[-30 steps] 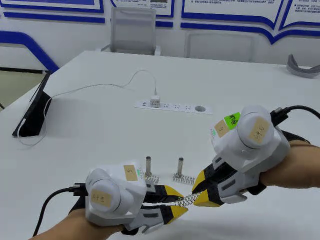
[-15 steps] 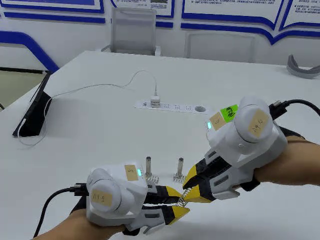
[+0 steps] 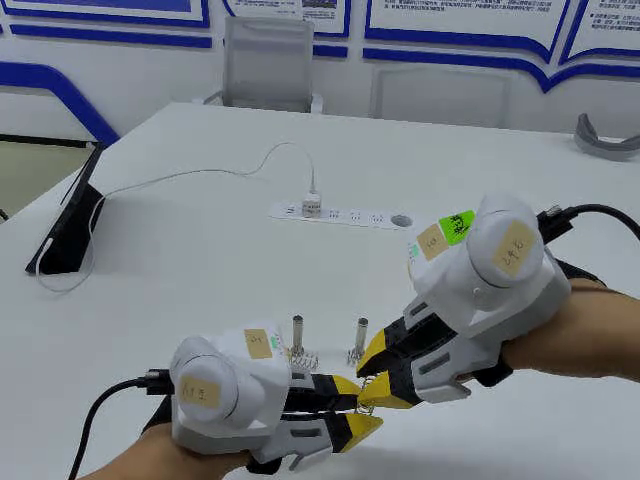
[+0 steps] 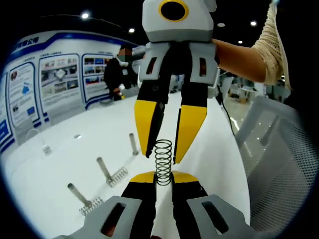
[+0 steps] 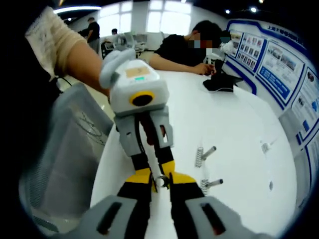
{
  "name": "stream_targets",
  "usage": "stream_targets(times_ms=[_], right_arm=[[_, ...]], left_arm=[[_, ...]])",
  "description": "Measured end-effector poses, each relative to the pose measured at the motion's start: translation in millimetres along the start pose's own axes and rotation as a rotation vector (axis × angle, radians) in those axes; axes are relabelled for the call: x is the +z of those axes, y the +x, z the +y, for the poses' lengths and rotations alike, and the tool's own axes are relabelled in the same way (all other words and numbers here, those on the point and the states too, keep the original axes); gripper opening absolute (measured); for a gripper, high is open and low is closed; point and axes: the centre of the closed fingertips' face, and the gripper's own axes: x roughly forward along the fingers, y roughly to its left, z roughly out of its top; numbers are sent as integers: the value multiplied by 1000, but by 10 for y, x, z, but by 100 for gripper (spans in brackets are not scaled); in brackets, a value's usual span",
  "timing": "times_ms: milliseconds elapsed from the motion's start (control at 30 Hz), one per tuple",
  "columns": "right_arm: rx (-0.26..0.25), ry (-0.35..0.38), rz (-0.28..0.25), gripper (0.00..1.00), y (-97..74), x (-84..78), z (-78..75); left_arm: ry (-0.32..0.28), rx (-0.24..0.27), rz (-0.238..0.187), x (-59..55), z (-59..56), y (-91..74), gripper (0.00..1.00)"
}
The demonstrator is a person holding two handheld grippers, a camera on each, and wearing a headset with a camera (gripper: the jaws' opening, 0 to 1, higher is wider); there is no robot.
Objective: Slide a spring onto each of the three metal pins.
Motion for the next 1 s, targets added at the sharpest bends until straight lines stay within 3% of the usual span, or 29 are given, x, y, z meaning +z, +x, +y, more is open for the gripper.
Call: stream_targets(times_ms=[367,833,1000], right_arm=[[-24,35,-19,14,-26,-26,-45],[-36,72,-43,12,-33,-1,-75],[-45,81,-47,12,-52,-9,-106]], left_arm=[[-27,13,-27,42,33,-20,10],[-18,26,-35,69,48,6,11],[-23,31,-31,60,57,7,17]])
